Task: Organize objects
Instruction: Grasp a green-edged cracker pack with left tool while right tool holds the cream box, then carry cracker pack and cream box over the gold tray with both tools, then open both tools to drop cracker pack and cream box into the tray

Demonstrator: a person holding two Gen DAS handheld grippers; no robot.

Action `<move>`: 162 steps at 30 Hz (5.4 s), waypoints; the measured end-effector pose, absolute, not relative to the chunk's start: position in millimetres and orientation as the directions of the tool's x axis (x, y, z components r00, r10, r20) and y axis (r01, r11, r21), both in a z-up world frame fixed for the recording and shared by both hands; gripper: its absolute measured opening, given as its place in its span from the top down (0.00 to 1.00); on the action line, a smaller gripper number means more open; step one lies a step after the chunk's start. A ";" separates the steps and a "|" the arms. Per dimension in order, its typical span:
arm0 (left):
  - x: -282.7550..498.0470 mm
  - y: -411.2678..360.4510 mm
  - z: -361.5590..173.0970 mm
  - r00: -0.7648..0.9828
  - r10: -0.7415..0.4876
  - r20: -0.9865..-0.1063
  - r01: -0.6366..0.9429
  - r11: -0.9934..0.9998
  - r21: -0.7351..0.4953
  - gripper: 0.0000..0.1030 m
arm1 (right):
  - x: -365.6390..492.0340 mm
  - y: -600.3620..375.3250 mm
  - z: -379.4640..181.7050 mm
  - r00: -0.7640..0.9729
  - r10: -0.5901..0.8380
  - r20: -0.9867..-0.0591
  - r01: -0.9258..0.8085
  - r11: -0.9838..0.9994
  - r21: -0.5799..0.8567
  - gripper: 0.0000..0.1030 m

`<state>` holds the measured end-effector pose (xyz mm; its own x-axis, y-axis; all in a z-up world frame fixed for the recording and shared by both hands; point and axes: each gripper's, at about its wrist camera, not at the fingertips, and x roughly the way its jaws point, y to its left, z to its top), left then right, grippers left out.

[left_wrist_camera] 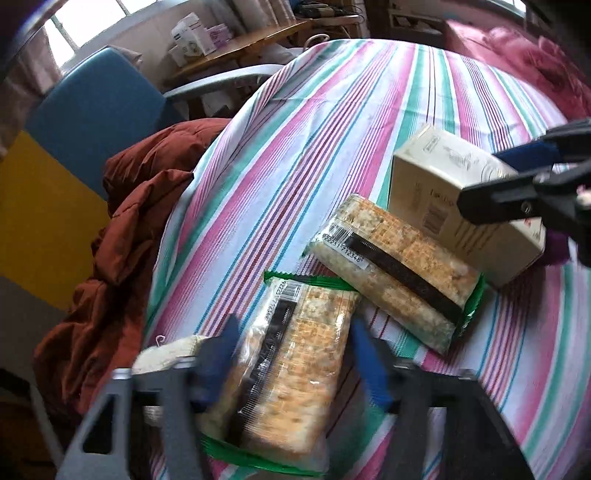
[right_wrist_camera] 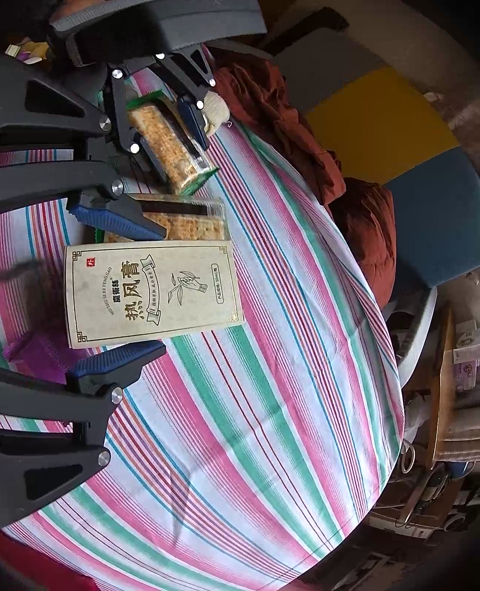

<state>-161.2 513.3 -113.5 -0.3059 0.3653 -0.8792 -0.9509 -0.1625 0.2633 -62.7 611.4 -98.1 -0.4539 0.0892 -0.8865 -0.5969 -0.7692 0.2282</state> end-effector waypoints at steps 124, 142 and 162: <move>-45.5 51.0 -32.5 -0.718 0.228 -0.657 -0.209 -0.972 -0.109 0.55 | -91.5 242.2 -13.4 -0.647 -0.236 -0.725 0.115 -0.970 0.212 0.49; -75.3 51.6 -33.3 -0.707 0.261 -0.657 -0.217 -0.965 -0.150 0.52 | -155.6 251.1 -21.2 -0.658 -0.207 -0.724 -0.008 -0.960 0.281 0.46; -63.2 39.7 -37.2 -0.714 0.214 -0.666 -0.172 -0.977 -0.130 0.34 | -107.9 239.7 -41.7 -0.614 -0.184 -0.768 0.028 -0.977 0.212 0.36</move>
<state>-63.2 39.7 -37.2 -0.7141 0.2143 -0.6664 -0.1719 -0.9765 -0.1299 -107.9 239.7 -41.7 -0.6136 -0.1844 -0.7678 0.0277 -0.9768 0.2125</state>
